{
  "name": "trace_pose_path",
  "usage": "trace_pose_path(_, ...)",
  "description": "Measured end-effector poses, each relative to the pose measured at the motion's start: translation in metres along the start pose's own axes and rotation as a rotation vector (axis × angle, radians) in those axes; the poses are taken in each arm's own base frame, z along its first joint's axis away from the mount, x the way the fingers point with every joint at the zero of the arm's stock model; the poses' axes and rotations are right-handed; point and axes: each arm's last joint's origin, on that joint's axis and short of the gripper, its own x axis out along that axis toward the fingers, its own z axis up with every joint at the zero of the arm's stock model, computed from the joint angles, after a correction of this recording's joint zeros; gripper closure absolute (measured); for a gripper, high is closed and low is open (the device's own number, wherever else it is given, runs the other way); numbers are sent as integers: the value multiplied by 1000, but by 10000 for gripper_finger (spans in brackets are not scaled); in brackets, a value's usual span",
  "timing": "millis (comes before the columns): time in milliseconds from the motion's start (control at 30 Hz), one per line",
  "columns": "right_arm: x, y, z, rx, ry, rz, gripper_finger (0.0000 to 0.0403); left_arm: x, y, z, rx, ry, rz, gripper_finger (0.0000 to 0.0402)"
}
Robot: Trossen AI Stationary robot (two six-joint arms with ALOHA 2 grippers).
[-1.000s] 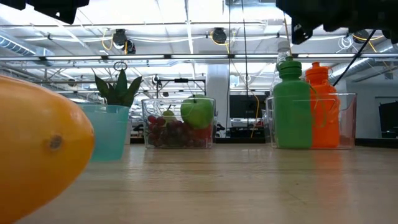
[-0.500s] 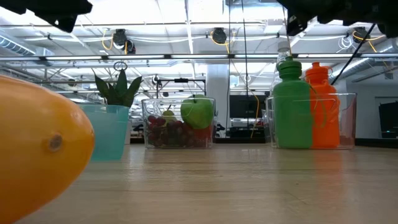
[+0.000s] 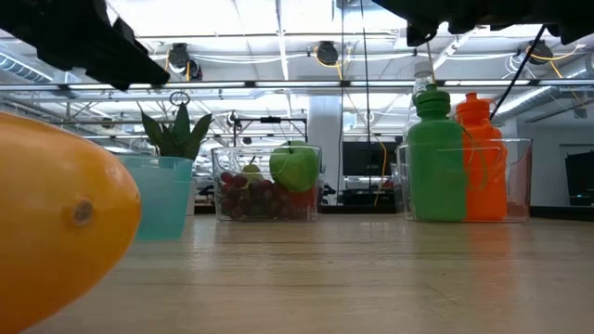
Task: Pick & Place Food Item
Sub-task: Put the mango into the left transparent bin
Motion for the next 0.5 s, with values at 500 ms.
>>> trace_pose_path(500, 0, 0, 0, -1, -3, -1, 403, 13, -22, -10, -68, 63, -338, 352)
